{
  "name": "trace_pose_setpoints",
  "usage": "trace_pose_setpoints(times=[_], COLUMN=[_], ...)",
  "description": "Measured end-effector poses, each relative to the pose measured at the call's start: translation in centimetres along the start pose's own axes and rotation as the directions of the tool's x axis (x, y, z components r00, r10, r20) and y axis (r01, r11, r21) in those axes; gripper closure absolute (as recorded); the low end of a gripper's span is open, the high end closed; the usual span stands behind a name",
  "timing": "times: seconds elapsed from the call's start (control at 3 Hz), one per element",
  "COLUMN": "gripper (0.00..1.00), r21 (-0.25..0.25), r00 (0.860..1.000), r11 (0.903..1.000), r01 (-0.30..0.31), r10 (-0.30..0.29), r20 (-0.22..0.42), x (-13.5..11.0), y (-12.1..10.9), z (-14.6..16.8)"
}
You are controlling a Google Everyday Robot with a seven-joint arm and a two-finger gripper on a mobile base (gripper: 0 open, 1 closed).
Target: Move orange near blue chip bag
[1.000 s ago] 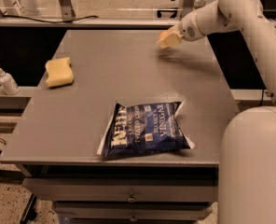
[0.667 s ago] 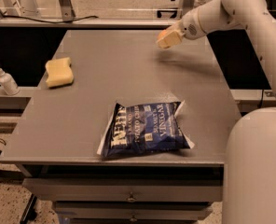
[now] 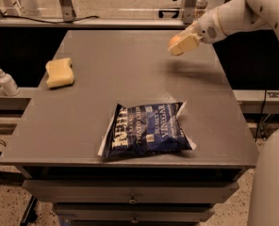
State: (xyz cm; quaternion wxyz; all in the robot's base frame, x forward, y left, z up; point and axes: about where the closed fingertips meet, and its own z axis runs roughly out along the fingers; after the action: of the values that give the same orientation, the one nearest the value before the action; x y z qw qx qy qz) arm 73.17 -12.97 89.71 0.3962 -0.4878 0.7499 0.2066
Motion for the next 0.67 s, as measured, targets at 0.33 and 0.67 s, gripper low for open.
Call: trace_pose_setpoints(times=[0.33,0.67], gripper=[1.00,1.00], r21=[-0.055,-0.097], r00=[1.000,1.000], r11=[0.9985,0.9952], r01=[0.010,0.014], r10=[-0.010,-0.014], r20=[-0.005,0.001], x=[2.2,4.9], y=[2.7,5.1], z=[-3.3,-7.3])
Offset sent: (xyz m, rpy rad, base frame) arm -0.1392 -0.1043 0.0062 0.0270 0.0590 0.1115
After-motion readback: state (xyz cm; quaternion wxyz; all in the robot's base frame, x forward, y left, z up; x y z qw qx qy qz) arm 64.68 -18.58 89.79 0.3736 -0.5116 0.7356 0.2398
